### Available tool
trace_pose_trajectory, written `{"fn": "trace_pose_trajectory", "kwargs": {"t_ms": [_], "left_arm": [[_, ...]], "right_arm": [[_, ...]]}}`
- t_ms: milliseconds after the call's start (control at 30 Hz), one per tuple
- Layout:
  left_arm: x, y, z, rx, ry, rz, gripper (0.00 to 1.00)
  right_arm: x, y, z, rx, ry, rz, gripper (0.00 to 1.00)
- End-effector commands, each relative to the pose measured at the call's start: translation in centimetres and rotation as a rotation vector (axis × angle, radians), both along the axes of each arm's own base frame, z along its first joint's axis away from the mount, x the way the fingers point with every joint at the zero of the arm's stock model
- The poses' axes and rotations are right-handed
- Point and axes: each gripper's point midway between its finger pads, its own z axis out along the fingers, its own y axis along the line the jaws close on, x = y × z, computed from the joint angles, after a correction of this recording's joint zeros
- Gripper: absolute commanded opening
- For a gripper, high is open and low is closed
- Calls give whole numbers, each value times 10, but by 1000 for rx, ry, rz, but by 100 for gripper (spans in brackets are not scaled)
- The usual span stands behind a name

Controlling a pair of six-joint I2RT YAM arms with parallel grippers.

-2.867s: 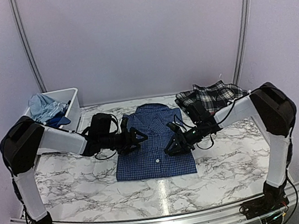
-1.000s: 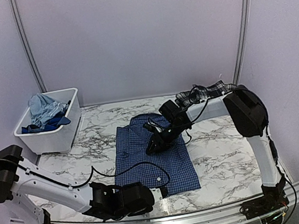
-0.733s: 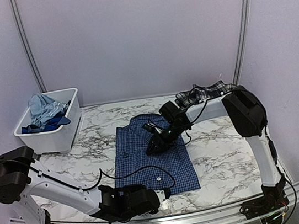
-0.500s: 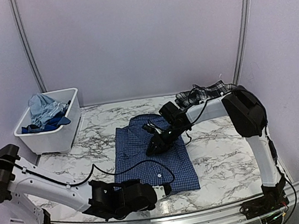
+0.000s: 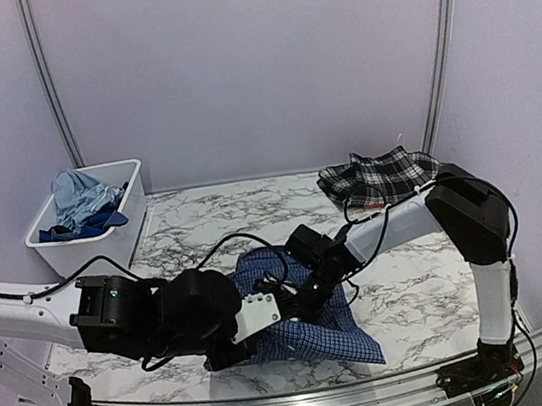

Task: Fold and stack the mixed laundry pile
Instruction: Pick up the 2/3-rectangle-folded shirt from the center of the board, then fold the 2/3-rectangle-folded shirt at the center of the board.

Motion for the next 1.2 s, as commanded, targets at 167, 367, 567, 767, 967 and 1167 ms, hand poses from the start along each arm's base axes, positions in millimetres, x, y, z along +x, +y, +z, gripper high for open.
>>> {"fn": "trace_pose_trajectory", "kwargs": {"t_ms": [167, 367, 567, 767, 967, 1167], "left_arm": [[-18, 2, 17, -46, 264, -62, 0], [-17, 1, 7, -37, 345, -78, 0], [15, 1, 7, -44, 355, -42, 0], [57, -4, -1, -23, 342, 1, 0], [97, -7, -17, -8, 355, 37, 0], [138, -7, -36, -9, 379, 78, 0]], "right_arm": [[-57, -1, 44, 31, 45, 132, 28], [46, -2, 101, 136, -88, -17, 36], [133, -14, 102, 105, -164, -161, 39], [171, -23, 49, -7, -162, -234, 37], [156, -19, 8, -19, -83, -170, 29], [136, -21, 1, 8, -35, -121, 22]]}}
